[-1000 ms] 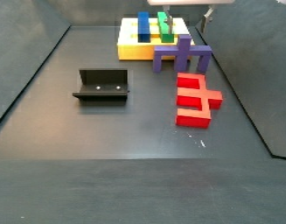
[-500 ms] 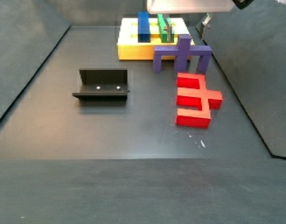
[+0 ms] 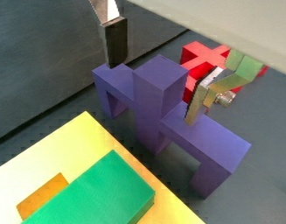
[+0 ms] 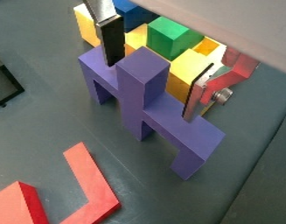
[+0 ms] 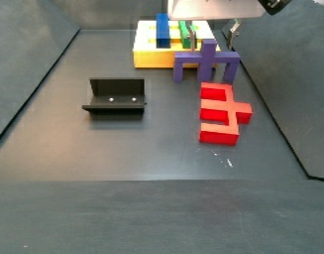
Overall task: Pick up the purple object. Move up. Move to above the board. Insert the purple object.
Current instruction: Pick up the purple object.
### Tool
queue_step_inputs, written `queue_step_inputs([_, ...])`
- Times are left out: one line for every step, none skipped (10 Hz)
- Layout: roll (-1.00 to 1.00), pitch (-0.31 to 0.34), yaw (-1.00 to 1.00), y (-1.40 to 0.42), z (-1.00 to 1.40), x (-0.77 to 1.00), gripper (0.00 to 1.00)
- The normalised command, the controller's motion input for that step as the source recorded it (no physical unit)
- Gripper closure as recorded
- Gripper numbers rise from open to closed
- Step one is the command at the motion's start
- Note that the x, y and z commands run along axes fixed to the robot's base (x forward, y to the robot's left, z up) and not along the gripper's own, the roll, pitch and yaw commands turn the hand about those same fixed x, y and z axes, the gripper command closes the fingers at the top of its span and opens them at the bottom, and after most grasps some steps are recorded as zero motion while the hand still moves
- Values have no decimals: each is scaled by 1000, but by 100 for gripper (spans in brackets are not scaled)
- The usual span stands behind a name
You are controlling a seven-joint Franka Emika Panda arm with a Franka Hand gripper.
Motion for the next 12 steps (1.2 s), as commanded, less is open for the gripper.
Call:
queue_step_inputs([4, 0, 0, 6, 0, 0, 0])
queue_step_inputs([0, 0, 0, 0, 0, 0, 0])
queue_step_inputs([0, 0, 0, 0, 0, 0, 100])
queue_step_inputs([0, 0, 0, 0, 0, 0, 100])
queue_step_inputs([0, 0, 0, 0, 0, 0, 100])
queue_step_inputs([0, 0, 0, 0, 0, 0, 100])
queue_step_inputs([0, 0, 0, 0, 0, 0, 100])
queue_step_inputs([0, 0, 0, 0, 0, 0, 100])
queue_step_inputs([0, 0, 0, 0, 0, 0, 100])
queue_step_inputs([0, 0, 0, 0, 0, 0, 100])
queue_step_inputs([0, 0, 0, 0, 0, 0, 100])
queue_step_inputs([0, 0, 0, 0, 0, 0, 100])
